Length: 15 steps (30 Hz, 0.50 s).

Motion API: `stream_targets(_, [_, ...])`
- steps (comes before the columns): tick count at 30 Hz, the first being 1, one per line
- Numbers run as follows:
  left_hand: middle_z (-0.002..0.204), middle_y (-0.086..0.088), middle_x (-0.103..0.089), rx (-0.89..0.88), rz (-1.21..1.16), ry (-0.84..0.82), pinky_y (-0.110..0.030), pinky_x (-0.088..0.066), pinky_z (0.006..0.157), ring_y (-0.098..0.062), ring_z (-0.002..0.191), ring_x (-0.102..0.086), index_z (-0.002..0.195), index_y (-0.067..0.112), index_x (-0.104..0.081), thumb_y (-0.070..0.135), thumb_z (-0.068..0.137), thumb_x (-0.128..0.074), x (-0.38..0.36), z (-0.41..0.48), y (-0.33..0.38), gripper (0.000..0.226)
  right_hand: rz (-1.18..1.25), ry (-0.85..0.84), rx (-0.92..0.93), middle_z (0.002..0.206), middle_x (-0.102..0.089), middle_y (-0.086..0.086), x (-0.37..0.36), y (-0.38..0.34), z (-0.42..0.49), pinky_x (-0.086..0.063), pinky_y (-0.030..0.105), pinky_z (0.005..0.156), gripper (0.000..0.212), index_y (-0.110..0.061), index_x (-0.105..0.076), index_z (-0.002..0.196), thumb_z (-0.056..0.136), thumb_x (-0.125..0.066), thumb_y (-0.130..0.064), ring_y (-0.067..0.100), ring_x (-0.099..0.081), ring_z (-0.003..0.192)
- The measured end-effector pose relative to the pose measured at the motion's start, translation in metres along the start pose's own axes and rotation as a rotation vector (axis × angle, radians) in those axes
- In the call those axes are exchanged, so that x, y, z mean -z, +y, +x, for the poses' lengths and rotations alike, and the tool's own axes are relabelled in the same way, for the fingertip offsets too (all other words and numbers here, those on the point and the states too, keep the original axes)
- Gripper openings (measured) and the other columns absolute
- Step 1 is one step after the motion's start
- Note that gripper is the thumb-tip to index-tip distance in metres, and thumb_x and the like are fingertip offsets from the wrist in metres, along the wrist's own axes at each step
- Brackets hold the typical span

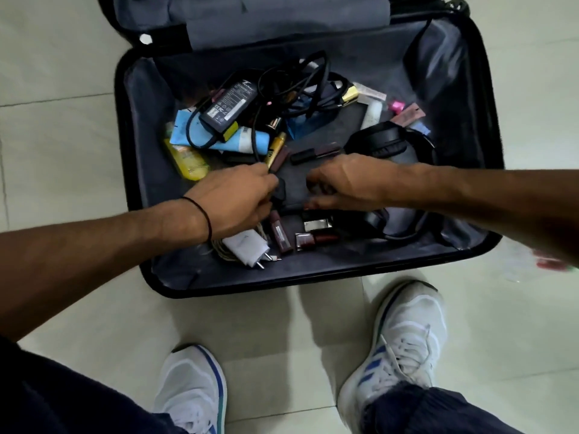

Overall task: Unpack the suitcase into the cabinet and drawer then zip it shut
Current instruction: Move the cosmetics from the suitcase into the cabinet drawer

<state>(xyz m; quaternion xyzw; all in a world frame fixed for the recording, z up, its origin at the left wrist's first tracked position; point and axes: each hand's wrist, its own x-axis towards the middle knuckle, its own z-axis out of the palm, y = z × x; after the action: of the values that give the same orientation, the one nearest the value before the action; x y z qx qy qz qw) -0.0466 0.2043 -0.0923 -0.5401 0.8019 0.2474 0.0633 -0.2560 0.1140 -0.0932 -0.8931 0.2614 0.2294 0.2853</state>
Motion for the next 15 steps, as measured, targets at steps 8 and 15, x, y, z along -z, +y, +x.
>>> stream_targets(8, [0.121,0.009,-0.038,-0.234,0.192,-0.519,-0.034,-0.041,0.081,-0.017,0.107,-0.045,0.118,0.033,-0.053,0.068,0.078,-0.06,-0.009,0.0,-0.004,0.054,-0.043,-0.007,-0.113,0.119,-0.056,0.0,-0.021,0.013,-0.041,-0.051,0.041,0.084,0.048,-0.023,-0.058,0.118,0.087,-0.059,-0.059,0.026,-0.058,0.106])
stream_targets(15, [0.095,0.007,-0.038,-0.234,-0.001,-0.466,-0.037,-0.045,0.068,-0.017,0.082,-0.043,0.088,0.031,-0.031,0.038,0.068,-0.059,-0.009,-0.025,-0.032,0.035,-0.051,0.158,-0.01,0.108,-0.06,0.005,-0.03,0.0,-0.027,-0.048,0.039,0.076,0.03,-0.017,-0.058,0.108,0.09,-0.059,-0.042,0.03,-0.058,0.101])
